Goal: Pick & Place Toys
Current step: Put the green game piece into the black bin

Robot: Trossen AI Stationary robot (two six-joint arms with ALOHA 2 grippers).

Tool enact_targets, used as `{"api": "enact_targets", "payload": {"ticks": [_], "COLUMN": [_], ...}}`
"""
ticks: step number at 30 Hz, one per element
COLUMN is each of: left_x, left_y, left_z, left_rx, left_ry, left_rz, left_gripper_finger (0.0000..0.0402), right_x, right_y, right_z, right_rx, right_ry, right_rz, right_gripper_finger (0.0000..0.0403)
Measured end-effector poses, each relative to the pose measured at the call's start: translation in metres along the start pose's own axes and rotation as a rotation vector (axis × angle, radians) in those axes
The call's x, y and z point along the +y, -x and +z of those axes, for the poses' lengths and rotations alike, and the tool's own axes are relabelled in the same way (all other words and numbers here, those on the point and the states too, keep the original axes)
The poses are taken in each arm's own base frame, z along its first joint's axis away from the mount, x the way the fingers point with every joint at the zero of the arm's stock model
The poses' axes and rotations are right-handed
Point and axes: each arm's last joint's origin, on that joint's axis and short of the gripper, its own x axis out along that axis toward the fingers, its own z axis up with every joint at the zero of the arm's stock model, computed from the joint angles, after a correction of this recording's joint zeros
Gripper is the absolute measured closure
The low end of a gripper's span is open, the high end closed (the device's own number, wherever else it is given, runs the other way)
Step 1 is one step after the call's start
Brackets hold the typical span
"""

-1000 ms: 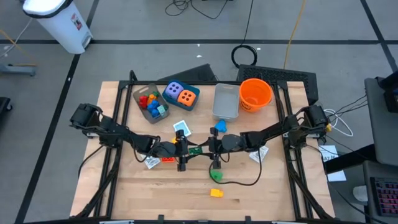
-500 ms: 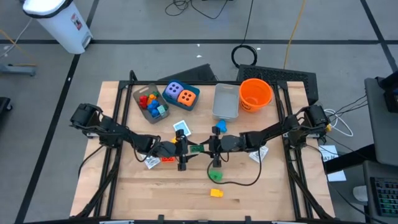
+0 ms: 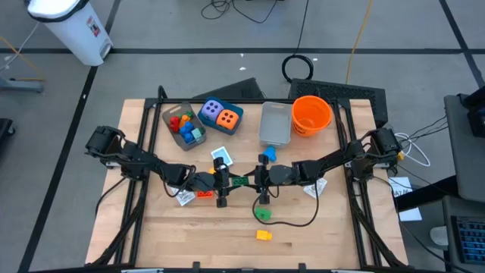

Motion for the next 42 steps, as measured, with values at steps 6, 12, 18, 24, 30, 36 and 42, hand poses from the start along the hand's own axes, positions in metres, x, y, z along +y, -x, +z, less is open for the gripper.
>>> {"api": "enact_targets", "payload": {"ticks": [6,12,18,24,30,36,42], "left_x": [-0.001,0.001,0.012,0.031,0.061,0.094,0.126], "left_y": [0.000,0.003,0.028,0.071,0.111,0.132,0.136], "left_z": [0.000,-0.002,0.013,0.027,0.026,0.015,0.001], "left_rx": [0.002,0.037,0.062,0.097,0.179,0.276,0.407], "left_ry": [-0.008,-0.031,-0.025,-0.043,0.029,0.199,0.320], "left_rz": [-0.014,0.007,0.068,0.174,0.333,0.490,0.637], "left_gripper_finger": [0.0238,0.0251,0.0245,0.0240,0.0248,0.0232,0.0250], "right_x": [0.000,0.000,-0.005,-0.009,-0.010,-0.011,-0.013], "right_y": [0.000,0.002,0.021,0.041,0.048,0.050,0.053], "right_z": [-0.001,-0.002,0.010,0.019,0.005,-0.017,-0.028], "right_rx": [0.008,0.038,0.061,0.100,0.138,0.104,0.008], "right_ry": [-0.015,-0.015,0.015,-0.010,-0.049,-0.097,-0.133], "right_rz": [0.008,0.007,0.005,0.007,0.004,-0.001,-0.009], "right_gripper_finger": [0.0221,0.0179,0.0161,0.0159,0.0164,0.0165,0.0165]}}
